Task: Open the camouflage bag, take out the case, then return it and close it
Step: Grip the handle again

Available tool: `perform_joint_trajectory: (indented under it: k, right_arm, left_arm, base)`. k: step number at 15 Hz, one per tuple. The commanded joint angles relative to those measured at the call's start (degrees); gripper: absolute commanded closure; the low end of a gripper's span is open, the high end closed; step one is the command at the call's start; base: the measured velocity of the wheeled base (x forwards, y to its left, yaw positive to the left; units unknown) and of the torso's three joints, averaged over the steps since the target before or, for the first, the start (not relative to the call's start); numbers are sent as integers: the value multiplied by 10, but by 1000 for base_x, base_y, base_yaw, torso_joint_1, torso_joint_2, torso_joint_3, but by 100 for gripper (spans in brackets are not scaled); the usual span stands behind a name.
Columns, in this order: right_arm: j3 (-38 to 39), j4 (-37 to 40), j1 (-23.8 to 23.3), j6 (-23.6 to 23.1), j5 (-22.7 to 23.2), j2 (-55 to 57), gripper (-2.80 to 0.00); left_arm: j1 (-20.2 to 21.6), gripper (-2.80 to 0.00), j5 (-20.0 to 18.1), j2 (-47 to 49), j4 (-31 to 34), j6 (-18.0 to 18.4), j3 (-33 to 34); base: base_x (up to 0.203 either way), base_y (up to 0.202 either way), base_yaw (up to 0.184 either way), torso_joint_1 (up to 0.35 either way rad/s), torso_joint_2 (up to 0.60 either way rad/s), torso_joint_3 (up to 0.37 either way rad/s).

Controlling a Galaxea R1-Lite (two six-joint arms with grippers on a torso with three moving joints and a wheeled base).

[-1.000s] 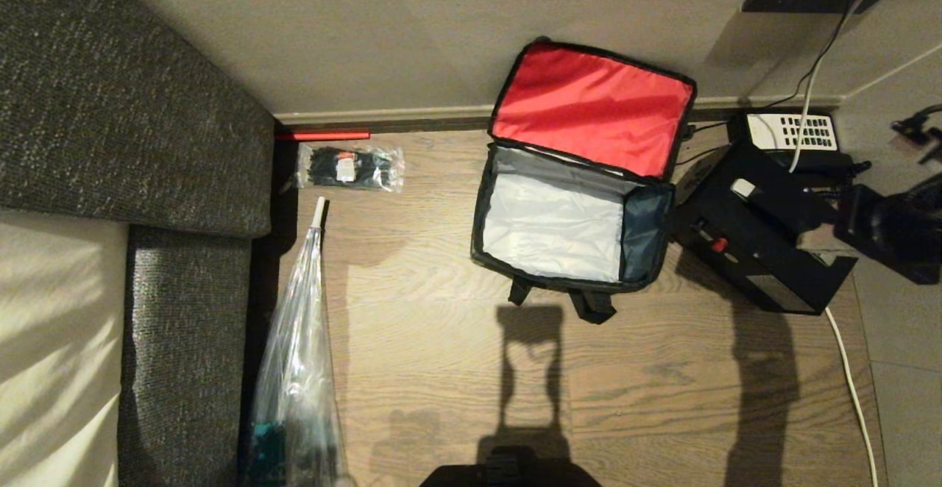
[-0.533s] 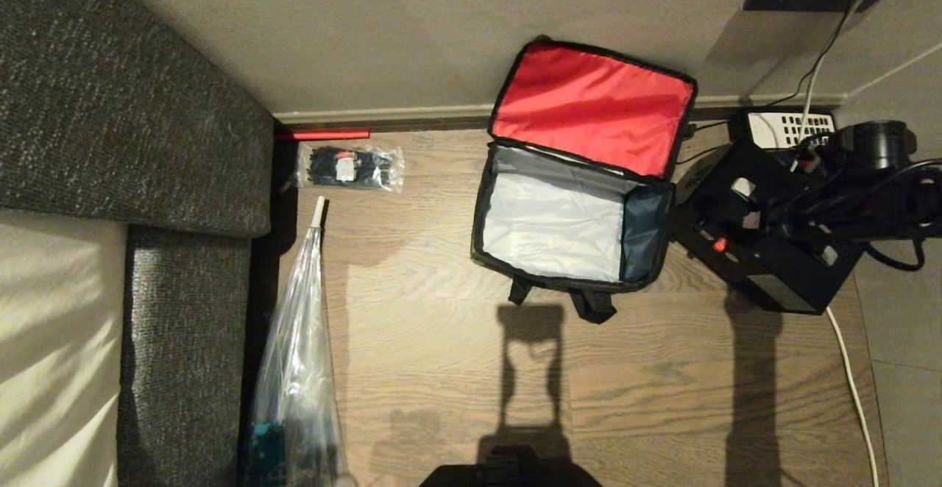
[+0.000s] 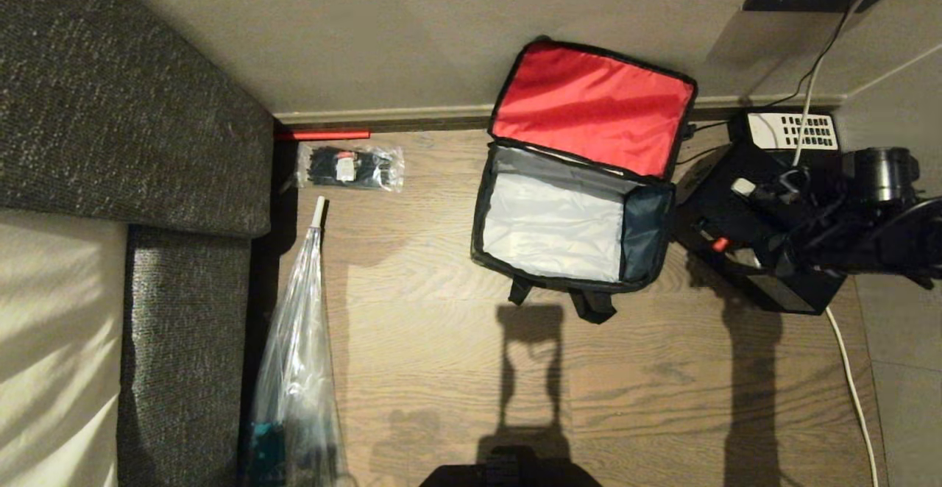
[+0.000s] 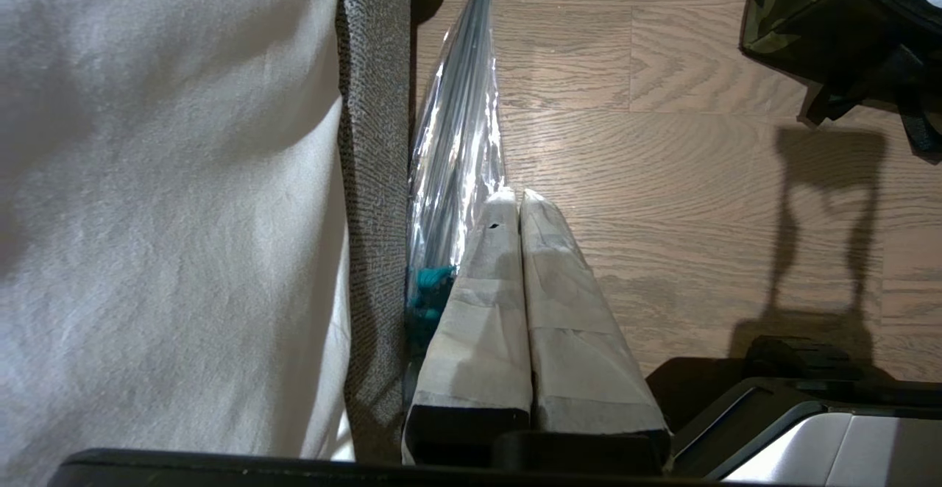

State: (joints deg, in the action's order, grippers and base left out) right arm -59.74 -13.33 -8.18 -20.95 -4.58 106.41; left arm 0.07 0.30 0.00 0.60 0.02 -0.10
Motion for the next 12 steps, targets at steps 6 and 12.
perform_joint_trajectory:
  k: [6, 12]
  right_arm:
    - [129, -321, -17, -325, -172, -12, -280]
    - [118, -422, -3, -333, -184, 82, -280]
  left_arm:
    - [0, 0, 0, -1, 0, 0, 0]
    - [0, 0, 0, -1, 0, 0, 0]
  base:
    - [0, 0, 0, 0, 0, 0]
    - [0, 0, 0, 0, 0, 0]
